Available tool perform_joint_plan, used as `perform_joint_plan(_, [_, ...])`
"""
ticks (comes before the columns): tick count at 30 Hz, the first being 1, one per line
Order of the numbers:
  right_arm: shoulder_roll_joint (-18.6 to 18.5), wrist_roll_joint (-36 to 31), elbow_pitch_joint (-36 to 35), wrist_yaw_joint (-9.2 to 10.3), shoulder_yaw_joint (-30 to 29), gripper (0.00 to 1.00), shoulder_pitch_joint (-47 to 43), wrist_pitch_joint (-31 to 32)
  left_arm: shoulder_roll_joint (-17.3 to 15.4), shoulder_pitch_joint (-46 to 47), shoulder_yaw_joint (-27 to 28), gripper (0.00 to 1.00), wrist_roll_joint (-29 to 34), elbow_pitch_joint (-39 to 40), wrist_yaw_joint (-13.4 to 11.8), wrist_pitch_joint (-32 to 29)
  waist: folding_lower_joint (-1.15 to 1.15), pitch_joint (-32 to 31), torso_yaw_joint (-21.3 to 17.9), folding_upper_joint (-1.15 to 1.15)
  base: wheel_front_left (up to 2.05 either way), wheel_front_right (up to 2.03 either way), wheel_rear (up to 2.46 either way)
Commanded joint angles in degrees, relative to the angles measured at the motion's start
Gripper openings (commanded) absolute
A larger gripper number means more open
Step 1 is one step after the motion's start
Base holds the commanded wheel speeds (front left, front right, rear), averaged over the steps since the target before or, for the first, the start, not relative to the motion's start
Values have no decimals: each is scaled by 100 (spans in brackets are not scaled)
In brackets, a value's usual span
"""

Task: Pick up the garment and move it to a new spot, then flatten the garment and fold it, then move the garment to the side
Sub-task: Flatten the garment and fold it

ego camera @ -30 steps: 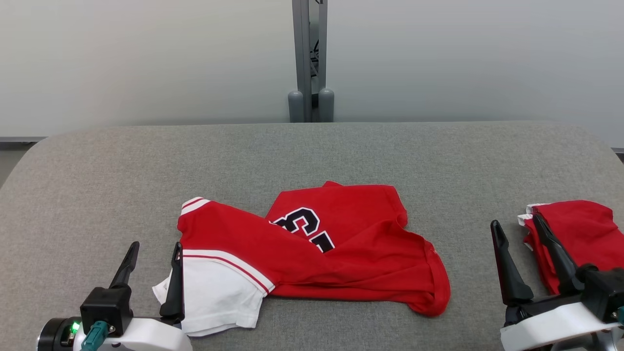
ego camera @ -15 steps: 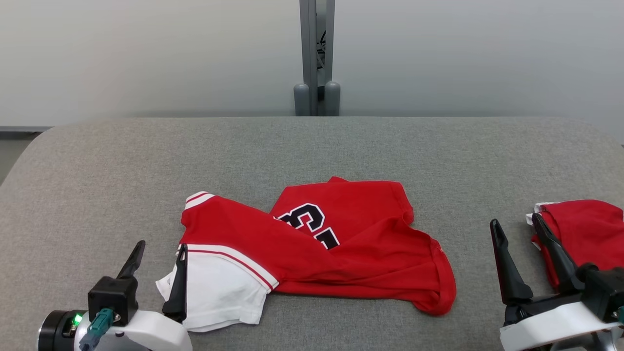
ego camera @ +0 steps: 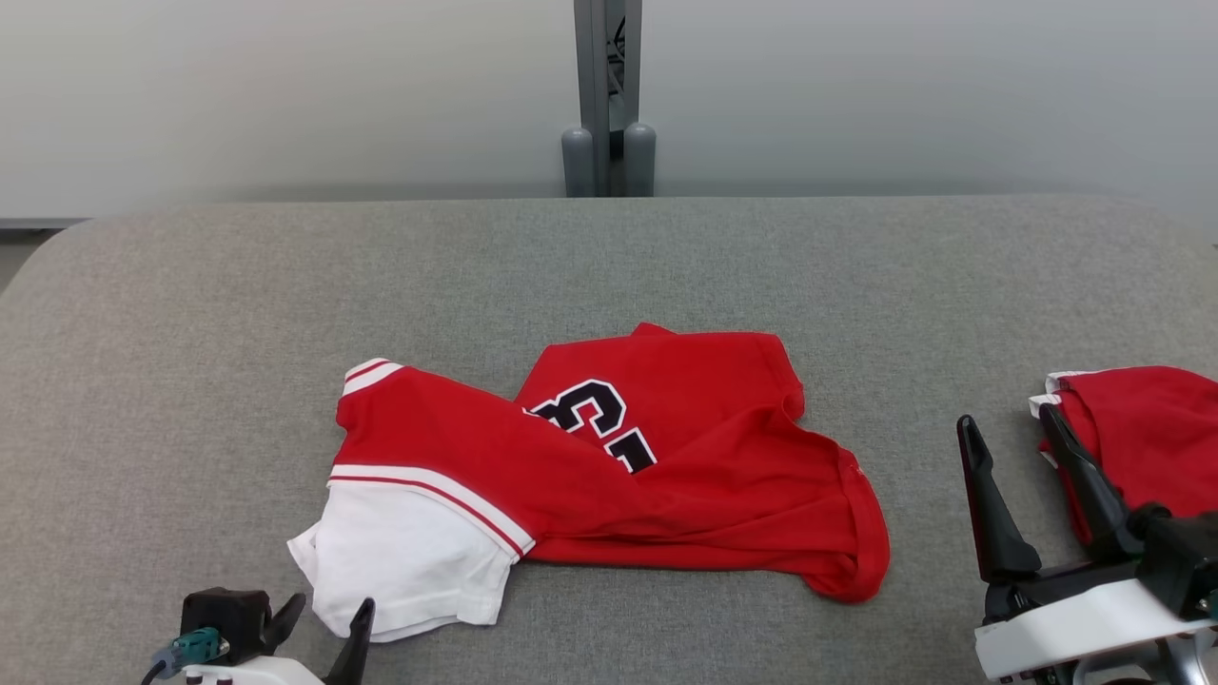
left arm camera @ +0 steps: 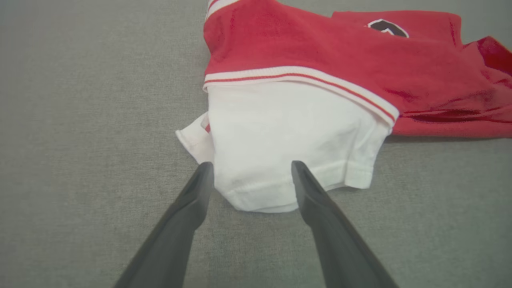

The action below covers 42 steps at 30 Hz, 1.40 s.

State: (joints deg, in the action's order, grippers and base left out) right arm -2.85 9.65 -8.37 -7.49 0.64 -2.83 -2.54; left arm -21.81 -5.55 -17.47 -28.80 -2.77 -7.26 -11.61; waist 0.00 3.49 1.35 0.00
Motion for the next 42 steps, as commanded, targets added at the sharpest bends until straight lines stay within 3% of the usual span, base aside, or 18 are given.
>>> perform_joint_plan(1, [-17,8,-13,-1,-21,100,82,-28,-16,44,32,100,-97,-128,104,15,0,63,-12,0,0,0,0])
perform_joint_plan(7, [-17,-43,-35,-1,-24,100,145,-14,4,297,42,100,-327,-727,444,145,0,191,-42,0,0,0,0])
perform_joint_plan(14, [-16,-67,-31,-1,-35,100,195,5,39,529,13,100,-386,-1195,610,306,0,256,-85,0,0,0,0])
perform_joint_plan(15, [-17,-67,-33,-1,-45,100,192,4,35,545,7,96,-367,-1225,616,327,0,261,-83,0,0,0,0])
perform_joint_plan(16, [-17,-64,-32,-1,-58,100,184,9,37,558,1,47,-356,-1244,613,354,0,265,-77,0,0,0,0])
perform_joint_plan(17, [-17,-64,-32,-1,-58,100,184,9,37,558,1,47,-356,-1244,613,354,0,265,-77,0,0,0,0])
perform_joint_plan(19, [-16,-58,-19,-1,-84,100,170,32,27,574,-4,0,-322,-1244,593,401,0,272,-62,0,0,0,0])
perform_joint_plan(28, [-18,-92,503,-1,2,100,211,367,-25,446,2,0,-293,-899,438,390,0,336,19,0,0,0,0])
perform_joint_plan(42, [-147,245,3501,-1,668,100,1584,-157,-39,716,-164,0,-173,-496,421,304,0,743,256,0,0,0,0])
